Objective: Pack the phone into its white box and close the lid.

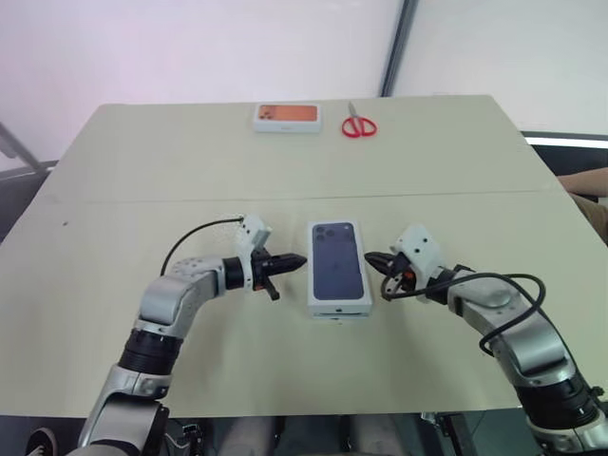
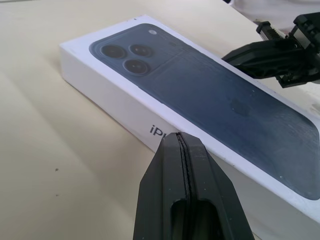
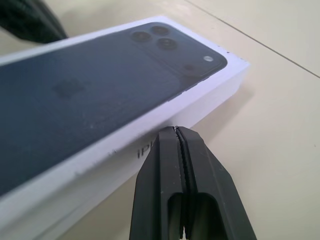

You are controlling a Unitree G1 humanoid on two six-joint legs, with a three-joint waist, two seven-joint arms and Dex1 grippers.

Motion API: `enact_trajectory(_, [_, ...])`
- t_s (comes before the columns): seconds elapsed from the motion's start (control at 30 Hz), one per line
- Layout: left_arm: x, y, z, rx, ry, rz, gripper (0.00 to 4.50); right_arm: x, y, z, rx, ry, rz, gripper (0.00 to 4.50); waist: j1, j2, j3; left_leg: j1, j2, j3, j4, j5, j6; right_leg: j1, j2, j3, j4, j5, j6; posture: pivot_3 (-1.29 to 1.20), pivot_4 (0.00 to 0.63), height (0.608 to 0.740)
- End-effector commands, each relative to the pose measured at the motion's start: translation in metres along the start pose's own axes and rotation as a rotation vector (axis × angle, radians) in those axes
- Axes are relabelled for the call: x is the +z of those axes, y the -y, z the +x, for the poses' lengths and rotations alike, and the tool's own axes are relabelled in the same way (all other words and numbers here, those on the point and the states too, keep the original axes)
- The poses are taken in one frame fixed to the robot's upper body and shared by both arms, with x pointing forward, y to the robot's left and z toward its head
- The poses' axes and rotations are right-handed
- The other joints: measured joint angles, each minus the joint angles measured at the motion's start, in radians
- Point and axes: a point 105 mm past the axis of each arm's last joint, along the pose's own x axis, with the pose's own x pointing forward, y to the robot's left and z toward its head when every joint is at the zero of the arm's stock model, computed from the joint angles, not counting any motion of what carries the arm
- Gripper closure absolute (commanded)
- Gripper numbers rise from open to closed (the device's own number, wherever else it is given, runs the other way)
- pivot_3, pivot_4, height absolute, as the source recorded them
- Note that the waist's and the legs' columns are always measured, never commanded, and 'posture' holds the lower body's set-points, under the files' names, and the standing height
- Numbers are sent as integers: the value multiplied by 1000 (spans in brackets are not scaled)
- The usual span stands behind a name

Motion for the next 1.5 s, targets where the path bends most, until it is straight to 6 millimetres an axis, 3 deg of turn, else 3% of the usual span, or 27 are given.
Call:
enact_trajectory(0.03, [9,13,7,-46,28,32,4500,18,-13,-3,58,60,-45,4454,1,0,0,0,0,0,0,0,0,0,0,0,0,0,0,0,150,740])
enact_trajectory(0.3, [6,19,13,-73,18,37,4500,13,-10,-12,42,50,-10,4454,2,0,0,0,0,0,0,0,0,0,0,0,0,0,0,0,150,740])
enact_trajectory(0.53, [16,26,16,-105,33,47,4500,14,-10,-17,31,58,4,4454,2,0,0,0,0,0,0,0,0,1,0,0,0,0,0,0,150,740])
enact_trajectory(0.7, [-2,31,14,-121,-31,61,4500,4,-24,-18,85,20,-12,4454,1,0,0,0,0,0,0,0,0,0,0,0,0,0,0,0,150,740])
enact_trajectory(0.83, [5,33,11,-122,10,80,4500,6,-28,-19,104,19,-31,4454,0,0,0,0,0,0,0,0,0,0,0,0,0,0,0,0,150,740])
enact_trajectory(1.2, [-9,23,3,-77,-50,49,4500,-10,-38,-16,153,-43,-82,4454,-1,0,0,0,0,0,0,0,0,0,0,0,0,0,0,0,150,740])
enact_trajectory(1.3, [-11,19,3,-60,-53,63,4500,-16,-34,-14,130,-68,-115,4454,-1,0,0,0,0,0,0,0,0,1,0,0,0,0,0,0,150,740])
enact_trajectory(1.5, [17,15,0,-55,46,34,4500,-3,0,-19,-2,-26,-123,4454,2,0,0,0,0,0,1,0,0,1,0,0,0,0,0,0,150,740])
